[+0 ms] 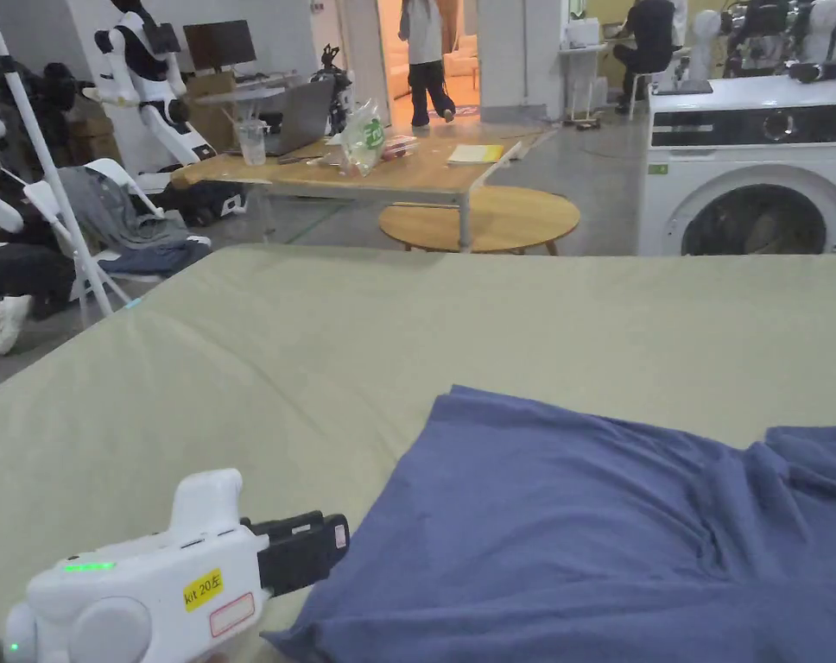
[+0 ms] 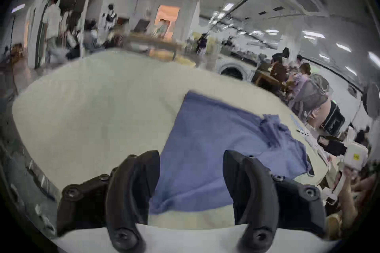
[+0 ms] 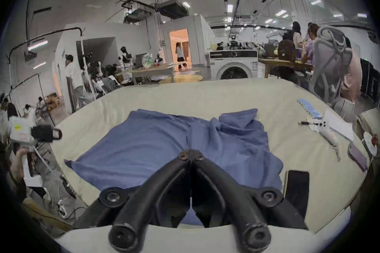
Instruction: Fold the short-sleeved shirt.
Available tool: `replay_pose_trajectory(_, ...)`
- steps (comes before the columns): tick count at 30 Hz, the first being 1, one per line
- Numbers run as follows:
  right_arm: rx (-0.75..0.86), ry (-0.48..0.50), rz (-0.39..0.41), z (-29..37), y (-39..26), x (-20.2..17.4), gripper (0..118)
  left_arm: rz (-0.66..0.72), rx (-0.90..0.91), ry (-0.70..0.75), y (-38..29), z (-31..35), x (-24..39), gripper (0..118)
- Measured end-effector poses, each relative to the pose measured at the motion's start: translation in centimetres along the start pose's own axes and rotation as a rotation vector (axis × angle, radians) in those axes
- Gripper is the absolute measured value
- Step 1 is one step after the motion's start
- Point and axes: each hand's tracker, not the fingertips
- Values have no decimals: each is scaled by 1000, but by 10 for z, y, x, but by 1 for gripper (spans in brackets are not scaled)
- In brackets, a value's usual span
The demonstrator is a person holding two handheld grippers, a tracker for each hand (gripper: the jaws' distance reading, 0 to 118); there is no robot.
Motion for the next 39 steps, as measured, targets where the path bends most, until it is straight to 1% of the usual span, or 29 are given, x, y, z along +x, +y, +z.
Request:
replay_pose_trajectory(4, -35, -3, -17, -3, -6, 3, 0, 80, -104, 42, -32, -20, -32, 64)
replay_pose_trajectory(7, -46, -14, -17, -3, -5, 5, 0, 67, -142, 56, -44, -32, -35, 64)
replay_pose_trajectory(8, -47, -21, -15, -3, -6, 7, 0, 58, -155, 60, -46, -37, -35, 58)
replay_pose_trajectory(10, -50, -30, -18, -3, -4, 10, 0, 43, -180, 71, -47, -49, -34, 32)
replay_pose_trajectory(11, -52, -35, -23, -3, -4, 13, 0, 37, -188, 90, -50, -54, -33, 23)
replay_pose_trajectory(16, -66, -69, -21, 2, -6, 27, 0, 20, -205, 93, -49, -66, -26, 6)
replay_pose_trajectory(18, -73, -93, -13, 5, -6, 36, 0, 2, -228, 99, -50, -69, -22, 4)
replay_pose_trajectory(20, -72, -140, -1, 6, 0, 50, 0, -18, -241, 104, -47, -68, -21, 4)
replay_pose_trajectory(21, -70, -161, -6, 5, 4, 59, 4, -15, -245, 103, -46, -69, -21, 4)
replay_pose_trajectory(22, -76, -178, -12, 3, 10, 74, 23, -15, -248, 101, -47, -69, -22, 4)
replay_pose_trajectory(23, -95, -199, -32, 0, 16, 88, 53, -19, -252, 99, -49, -66, -19, 4)
replay_pose_trajectory(24, -99, -213, -63, -4, 20, 101, 62, -29, -252, 101, -49, -66, -18, 4)
replay_pose_trajectory(25, -99, -207, -88, -9, 21, 115, 62, -33, -254, 103, -49, -67, -17, 4)
replay_pose_trajectory(27, -141, -258, -145, -22, 21, 142, 62, -48, -261, 109, -49, -64, -10, 4)
replay_pose_trajectory(28, -164, -254, -172, -31, 23, 152, 62, -51, -264, 111, -49, -64, -9, 4)
replay_pose_trajectory(30, -201, -208, -239, -49, 24, 171, 62, -47, -268, 110, -49, -64, -8, 4)
replay_pose_trajectory(31, -237, -207, -253, -60, 25, 176, 62, -42, -270, 109, -47, -63, -9, 4)
replay_pose_trajectory(35, -334, -161, -194, -95, 21, 178, 62, -25, -275, 104, -47, -62, -8, 4)
replay_pose_trajectory(37, -362, -150, -196, -108, 16, 176, 62, -27, -274, 106, -47, -61, -6, 4)
replay_pose_trajectory(38, -387, -149, -205, -113, 12, 173, 56, -28, -274, 107, -47, -61, -5, 4)
replay_pose_trajectory(39, -400, -154, -215, -115, 8, 173, 41, -29, -274, 108, -46, -61, -5, 4)
